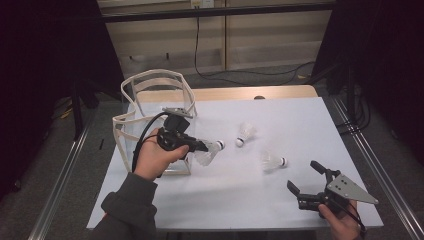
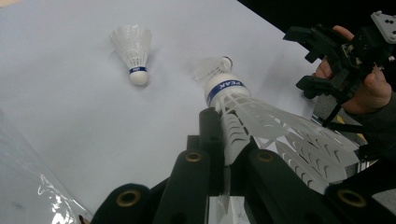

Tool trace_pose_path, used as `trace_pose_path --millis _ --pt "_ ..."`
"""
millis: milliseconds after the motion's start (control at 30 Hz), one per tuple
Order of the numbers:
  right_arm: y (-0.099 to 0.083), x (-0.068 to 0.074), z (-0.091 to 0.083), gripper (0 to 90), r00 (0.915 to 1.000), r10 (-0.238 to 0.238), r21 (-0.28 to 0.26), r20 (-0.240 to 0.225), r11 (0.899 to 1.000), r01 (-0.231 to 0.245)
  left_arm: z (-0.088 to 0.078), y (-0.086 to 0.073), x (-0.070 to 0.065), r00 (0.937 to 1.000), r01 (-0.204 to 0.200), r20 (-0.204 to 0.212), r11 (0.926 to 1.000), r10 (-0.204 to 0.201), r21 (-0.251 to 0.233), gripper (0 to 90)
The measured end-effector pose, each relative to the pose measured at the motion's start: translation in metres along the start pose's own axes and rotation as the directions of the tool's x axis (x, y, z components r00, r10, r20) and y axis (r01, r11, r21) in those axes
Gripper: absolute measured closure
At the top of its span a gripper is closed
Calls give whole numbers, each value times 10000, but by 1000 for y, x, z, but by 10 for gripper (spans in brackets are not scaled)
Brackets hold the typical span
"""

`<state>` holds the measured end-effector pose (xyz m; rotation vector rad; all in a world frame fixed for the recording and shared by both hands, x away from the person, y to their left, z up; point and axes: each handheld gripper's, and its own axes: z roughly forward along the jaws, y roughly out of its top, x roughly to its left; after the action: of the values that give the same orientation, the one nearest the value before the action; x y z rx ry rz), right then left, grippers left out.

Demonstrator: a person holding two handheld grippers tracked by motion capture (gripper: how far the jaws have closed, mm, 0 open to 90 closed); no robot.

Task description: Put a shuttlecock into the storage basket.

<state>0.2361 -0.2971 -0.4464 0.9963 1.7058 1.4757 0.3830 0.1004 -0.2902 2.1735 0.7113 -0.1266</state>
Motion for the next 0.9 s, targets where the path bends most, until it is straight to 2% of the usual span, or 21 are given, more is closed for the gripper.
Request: trace_pose_path --millis 400,900 --pt "0 0 0 7 10000 -8 2 -11 10000 8 -7 10 0 10000 -56 20 10000 56 -23 894" --pt "0 1 0 7 10000 11 15 -57 10000 -11 -16 22 1 9999 85 -68 9997 -86 -213 895"
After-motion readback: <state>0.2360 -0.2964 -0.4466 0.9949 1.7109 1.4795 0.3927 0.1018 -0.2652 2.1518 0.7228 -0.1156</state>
